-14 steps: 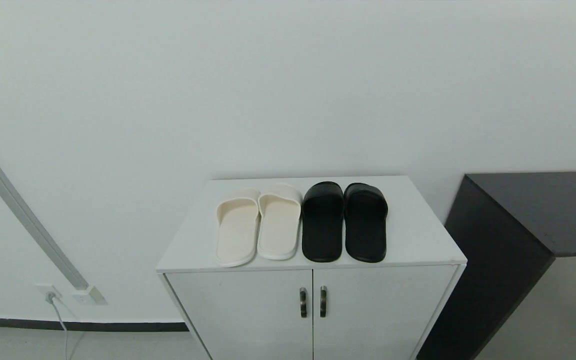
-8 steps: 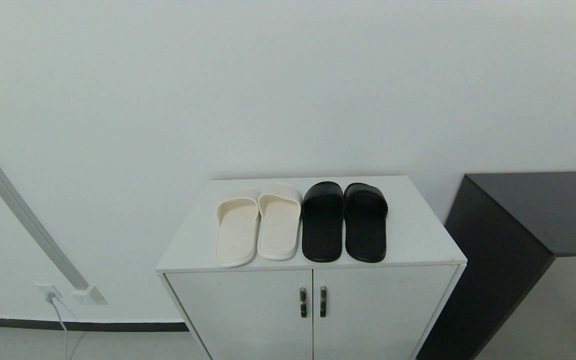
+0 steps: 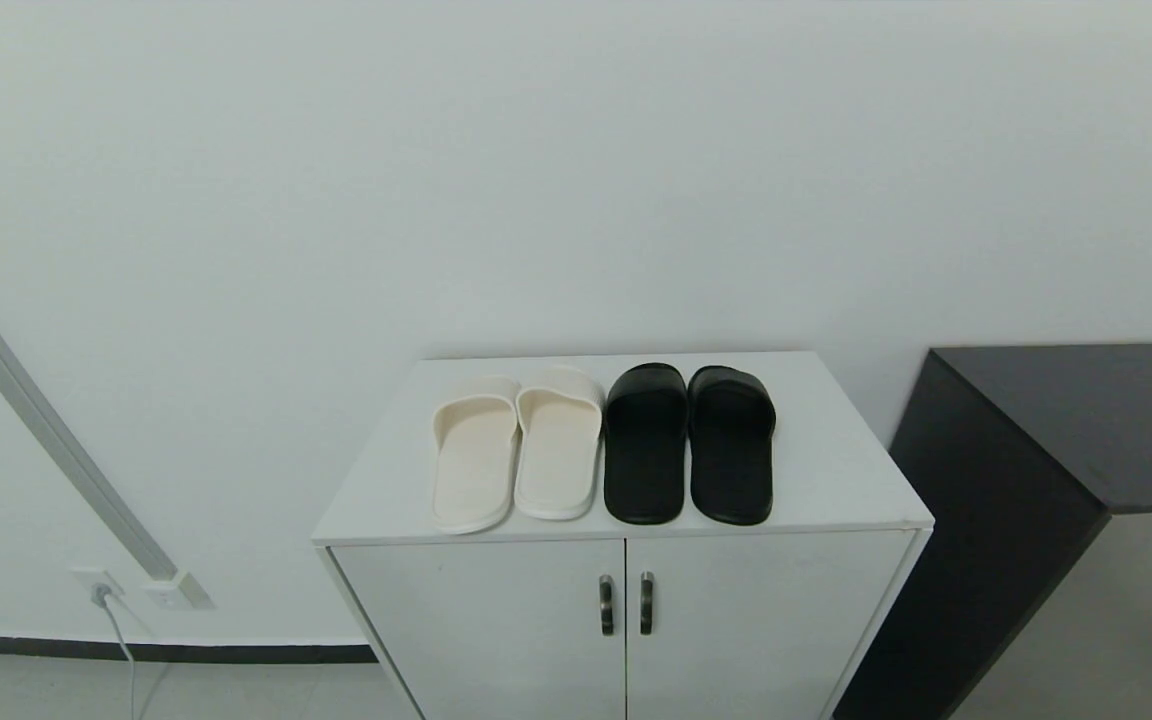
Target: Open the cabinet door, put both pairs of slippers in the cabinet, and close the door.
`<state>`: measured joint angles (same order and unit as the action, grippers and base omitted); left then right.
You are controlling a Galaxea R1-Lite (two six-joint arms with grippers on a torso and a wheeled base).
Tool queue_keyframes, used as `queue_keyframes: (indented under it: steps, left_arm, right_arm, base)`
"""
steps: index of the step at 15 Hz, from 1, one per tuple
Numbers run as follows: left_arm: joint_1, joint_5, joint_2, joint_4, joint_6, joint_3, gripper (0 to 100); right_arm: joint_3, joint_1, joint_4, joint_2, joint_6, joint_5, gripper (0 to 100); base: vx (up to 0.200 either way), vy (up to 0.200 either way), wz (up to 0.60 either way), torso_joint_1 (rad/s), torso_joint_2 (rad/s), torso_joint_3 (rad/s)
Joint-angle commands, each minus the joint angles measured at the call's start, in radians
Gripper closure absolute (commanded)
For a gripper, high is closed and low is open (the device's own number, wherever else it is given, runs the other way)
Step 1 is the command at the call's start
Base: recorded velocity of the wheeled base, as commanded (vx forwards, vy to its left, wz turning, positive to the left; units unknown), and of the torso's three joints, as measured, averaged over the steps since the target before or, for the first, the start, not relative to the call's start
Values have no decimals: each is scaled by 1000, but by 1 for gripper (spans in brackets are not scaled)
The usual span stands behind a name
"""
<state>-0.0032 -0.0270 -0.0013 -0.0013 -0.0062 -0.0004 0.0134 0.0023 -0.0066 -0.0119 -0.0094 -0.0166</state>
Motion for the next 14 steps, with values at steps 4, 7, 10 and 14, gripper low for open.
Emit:
queue_keyframes:
  steps: [4, 7, 10, 14]
  left_arm:
    - [0, -1, 1, 0, 0, 0, 100]
    - [0, 1, 1, 0, 2, 0, 100]
    - [0, 1, 1, 0, 2, 0, 100]
    - [0, 4, 1, 1, 12, 0, 100]
  right_arm:
    - [361, 74, -42, -586, 75, -123, 0]
    - [365, 240, -326, -889, 80, -98, 0]
    - [430, 531, -440, -1111, 167, 150, 0]
    - [602, 717, -474, -1370, 229, 369, 0]
  base:
    - [0, 0, 0, 0, 0, 0]
    - [0, 0, 0, 0, 0, 0]
    - [0, 0, 0, 0, 0, 0]
    - [0, 0, 0, 0, 0, 0]
